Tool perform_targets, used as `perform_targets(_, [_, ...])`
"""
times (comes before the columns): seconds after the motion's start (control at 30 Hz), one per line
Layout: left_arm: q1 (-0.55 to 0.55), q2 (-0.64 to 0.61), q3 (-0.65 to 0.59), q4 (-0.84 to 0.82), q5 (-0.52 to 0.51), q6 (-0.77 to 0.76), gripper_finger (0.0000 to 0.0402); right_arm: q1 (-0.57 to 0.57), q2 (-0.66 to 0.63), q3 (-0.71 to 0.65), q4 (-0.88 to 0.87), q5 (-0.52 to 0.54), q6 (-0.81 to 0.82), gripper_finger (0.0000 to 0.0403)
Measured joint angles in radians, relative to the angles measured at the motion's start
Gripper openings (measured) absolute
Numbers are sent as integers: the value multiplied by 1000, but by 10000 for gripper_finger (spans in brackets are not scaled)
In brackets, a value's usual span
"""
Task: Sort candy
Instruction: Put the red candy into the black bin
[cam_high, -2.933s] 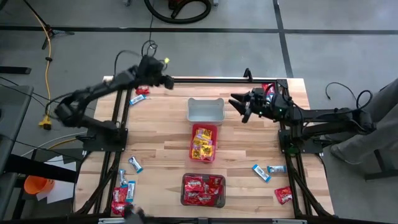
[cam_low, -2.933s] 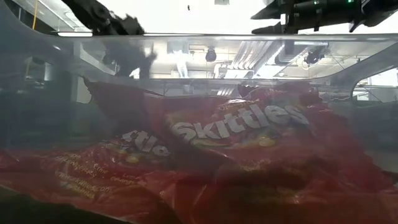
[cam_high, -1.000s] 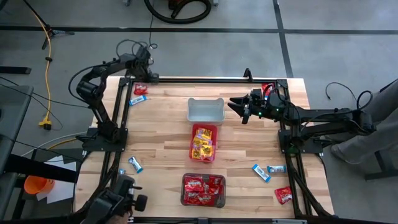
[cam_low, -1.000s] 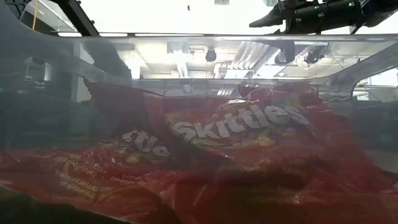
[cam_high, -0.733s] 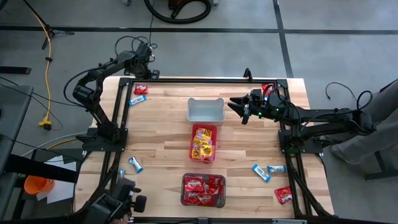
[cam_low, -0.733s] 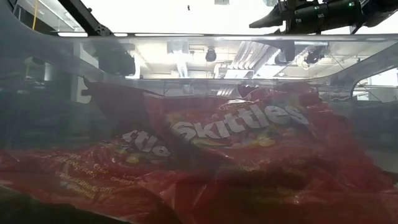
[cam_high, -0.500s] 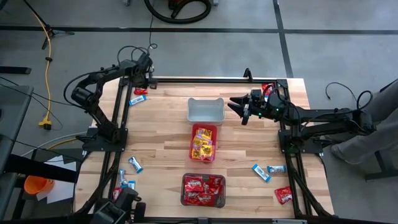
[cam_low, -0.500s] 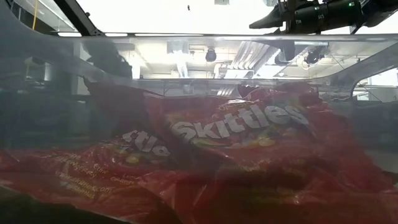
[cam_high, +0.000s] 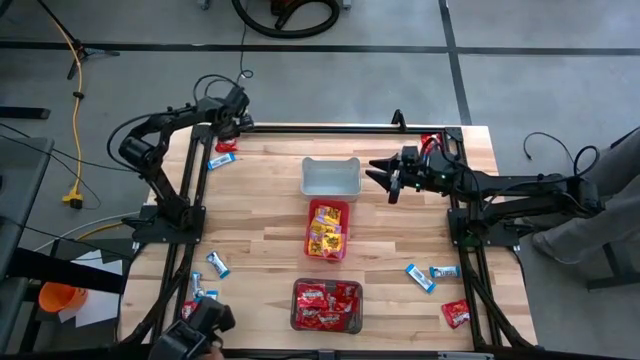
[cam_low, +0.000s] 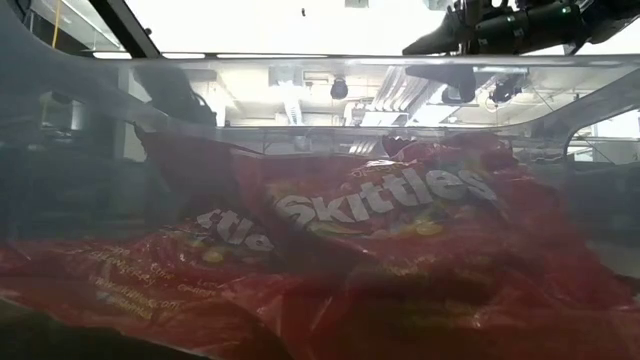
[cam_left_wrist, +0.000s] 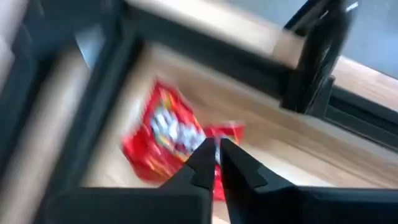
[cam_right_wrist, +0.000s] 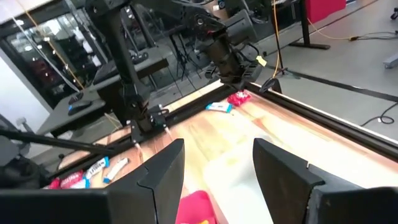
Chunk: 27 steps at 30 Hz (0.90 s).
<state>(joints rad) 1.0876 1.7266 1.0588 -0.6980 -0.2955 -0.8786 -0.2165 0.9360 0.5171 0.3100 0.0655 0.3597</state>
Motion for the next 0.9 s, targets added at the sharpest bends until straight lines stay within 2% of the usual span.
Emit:
perform_targets(0.07, [6, 13, 0, 1, 61, -118, 3, 0, 0, 0, -7, -4, -7, 184])
perform_targets(0.13, [4, 10, 3, 1, 63, -193, 4, 0, 0, 0, -7, -6, -27, 184])
perform_targets(0.27, [-27, 9, 0, -83, -43, -302, 1, 0, 0, 0, -15, -7, -52, 184])
perform_targets(0.37, [-49, 9, -23, -78, -102, -413, 1, 0, 0, 0, -29, -7, -49, 184])
perform_targets(0.47, [-58, 10, -78, -52, -120, -523, 1, 0, 0, 0, -44, -15, -48, 184])
perform_targets(0.63, [-84, 22, -82, -41, -169, -502, 0, 0, 0, 0, -46, -44, -48, 184])
perform_targets(0.9, [-199, 52, -82, -56, -100, -480, 0, 0, 0, 0, -46, -58, -88, 184])
